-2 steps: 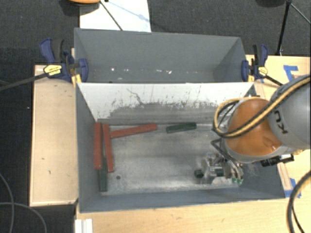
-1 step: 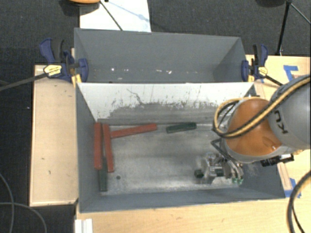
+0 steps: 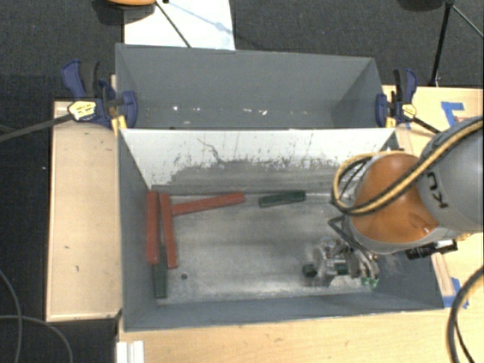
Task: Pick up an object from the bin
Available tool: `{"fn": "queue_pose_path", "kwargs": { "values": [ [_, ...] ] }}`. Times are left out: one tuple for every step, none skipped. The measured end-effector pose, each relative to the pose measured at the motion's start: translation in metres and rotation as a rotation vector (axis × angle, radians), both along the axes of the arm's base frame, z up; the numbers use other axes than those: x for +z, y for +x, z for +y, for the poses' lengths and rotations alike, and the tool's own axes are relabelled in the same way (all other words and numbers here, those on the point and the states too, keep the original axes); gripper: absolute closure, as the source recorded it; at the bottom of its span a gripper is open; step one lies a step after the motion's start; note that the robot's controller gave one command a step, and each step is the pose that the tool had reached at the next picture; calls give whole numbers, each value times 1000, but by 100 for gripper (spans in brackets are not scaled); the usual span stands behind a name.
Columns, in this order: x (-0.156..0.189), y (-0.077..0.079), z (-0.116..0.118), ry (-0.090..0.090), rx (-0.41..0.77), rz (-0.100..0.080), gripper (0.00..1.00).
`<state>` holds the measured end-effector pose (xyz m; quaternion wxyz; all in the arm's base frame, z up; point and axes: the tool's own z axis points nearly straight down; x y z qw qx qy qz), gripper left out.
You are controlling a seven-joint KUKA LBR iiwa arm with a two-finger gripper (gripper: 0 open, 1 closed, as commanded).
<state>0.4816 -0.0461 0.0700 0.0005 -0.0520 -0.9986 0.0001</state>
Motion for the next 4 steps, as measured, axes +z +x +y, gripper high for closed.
{"fn": "queue_pose_path", "kwargs": {
  "values": [
    [0, 0, 0, 0, 3, 0, 100],
    [0, 0, 0, 0, 4, 0, 100],
    [0, 0, 0, 0, 6, 0, 100],
    [0, 0, 0, 0, 8, 0, 100]
  ]
}}
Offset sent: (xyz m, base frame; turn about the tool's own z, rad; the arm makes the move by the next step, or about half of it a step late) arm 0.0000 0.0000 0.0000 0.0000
